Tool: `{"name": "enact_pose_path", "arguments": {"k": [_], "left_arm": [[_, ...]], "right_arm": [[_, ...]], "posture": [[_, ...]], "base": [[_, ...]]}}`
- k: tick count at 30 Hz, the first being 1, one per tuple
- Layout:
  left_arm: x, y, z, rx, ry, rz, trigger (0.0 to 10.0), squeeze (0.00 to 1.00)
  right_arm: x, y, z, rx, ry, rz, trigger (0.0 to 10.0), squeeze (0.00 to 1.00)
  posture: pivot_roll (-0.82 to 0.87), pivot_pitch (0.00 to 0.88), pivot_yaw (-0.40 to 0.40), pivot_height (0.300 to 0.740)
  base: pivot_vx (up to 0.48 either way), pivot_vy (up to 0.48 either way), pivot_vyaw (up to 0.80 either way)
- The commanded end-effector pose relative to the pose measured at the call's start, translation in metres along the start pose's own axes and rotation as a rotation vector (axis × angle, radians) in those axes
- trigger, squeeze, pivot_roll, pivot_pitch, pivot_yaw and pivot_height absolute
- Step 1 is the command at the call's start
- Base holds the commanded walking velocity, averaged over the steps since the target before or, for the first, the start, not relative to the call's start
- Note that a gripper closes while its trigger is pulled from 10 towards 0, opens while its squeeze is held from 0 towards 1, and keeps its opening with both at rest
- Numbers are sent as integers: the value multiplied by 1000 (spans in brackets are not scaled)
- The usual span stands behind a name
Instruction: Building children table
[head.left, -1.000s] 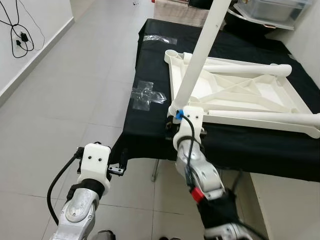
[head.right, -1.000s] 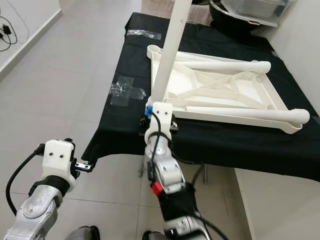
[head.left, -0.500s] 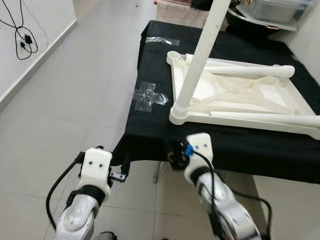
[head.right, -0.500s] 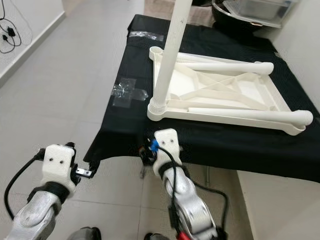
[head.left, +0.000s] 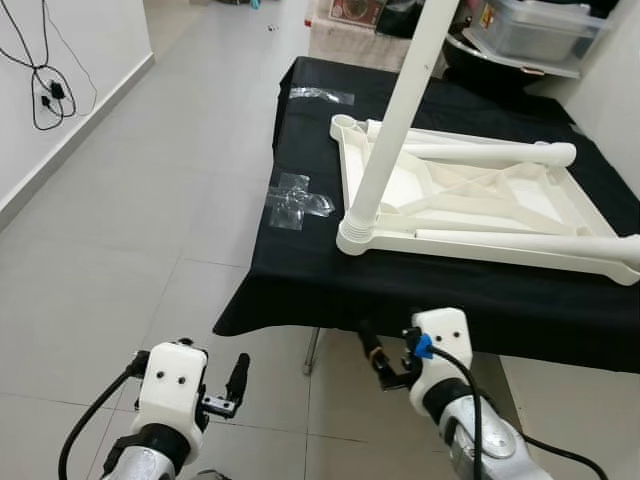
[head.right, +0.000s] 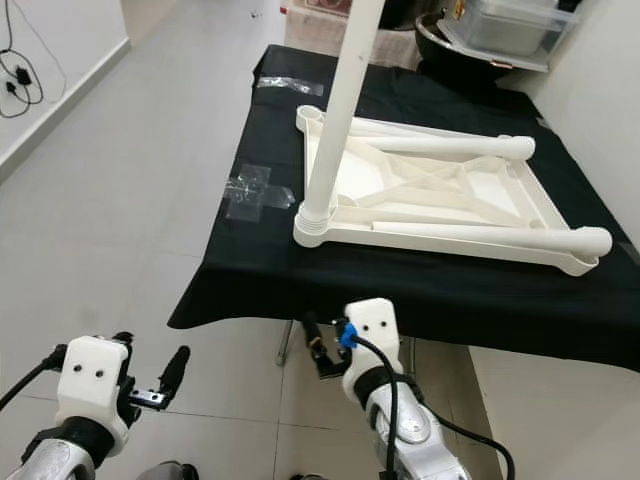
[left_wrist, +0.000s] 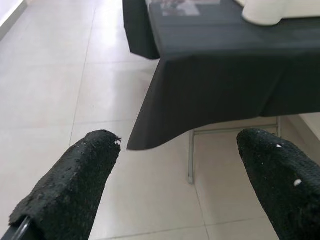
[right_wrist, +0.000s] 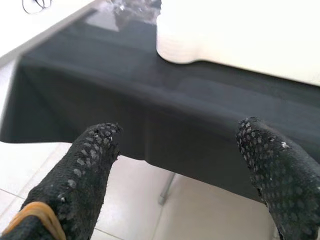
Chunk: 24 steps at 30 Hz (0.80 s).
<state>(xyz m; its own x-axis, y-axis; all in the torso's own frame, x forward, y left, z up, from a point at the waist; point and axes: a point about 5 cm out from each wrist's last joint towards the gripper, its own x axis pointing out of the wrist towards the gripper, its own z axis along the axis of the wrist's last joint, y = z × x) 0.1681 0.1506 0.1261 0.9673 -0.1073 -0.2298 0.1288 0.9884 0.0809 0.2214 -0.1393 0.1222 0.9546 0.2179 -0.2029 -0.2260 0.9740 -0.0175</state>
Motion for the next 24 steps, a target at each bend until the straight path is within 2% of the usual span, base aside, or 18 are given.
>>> {"name": "enact_pose_path", "arguments": {"k": [1, 2, 5, 11, 23, 24], "left_arm": [[-1, -2, -1, 2, 1, -5, 10000, 0], [3, -5, -4, -4, 2, -7, 10000, 0], [11, -11, -9, -11, 6, -15, 10000, 0], [16, -11, -14, -18, 16, -18, 10000, 0], [23, -8, -20, -23, 20, 20, 10000, 0], [22, -3, -19, -20, 17, 50, 10000, 0]], "right_arm": [[-3, -3, 0, 6, -8, -21, 10000, 0], [0, -3, -1, 8, -15, -37, 10000, 0], [6, 0, -2, 5, -22, -41, 10000, 0], [6, 10, -7, 0, -7, 15, 10000, 0], [16, 2, -18, 28, 33, -23, 10000, 0], [18, -4, -17, 56, 29, -57, 10000, 0]], "posture": [[108, 73, -127, 740], [99, 24, -125, 740], [98, 1, -127, 740], [92, 0, -128, 740], [95, 0, -131, 740], [99, 0, -133, 740]], "base": [[0, 0, -800], [0, 0, 0], [0, 0, 0], [0, 0, 0], [0, 0, 0], [0, 0, 0]]}}
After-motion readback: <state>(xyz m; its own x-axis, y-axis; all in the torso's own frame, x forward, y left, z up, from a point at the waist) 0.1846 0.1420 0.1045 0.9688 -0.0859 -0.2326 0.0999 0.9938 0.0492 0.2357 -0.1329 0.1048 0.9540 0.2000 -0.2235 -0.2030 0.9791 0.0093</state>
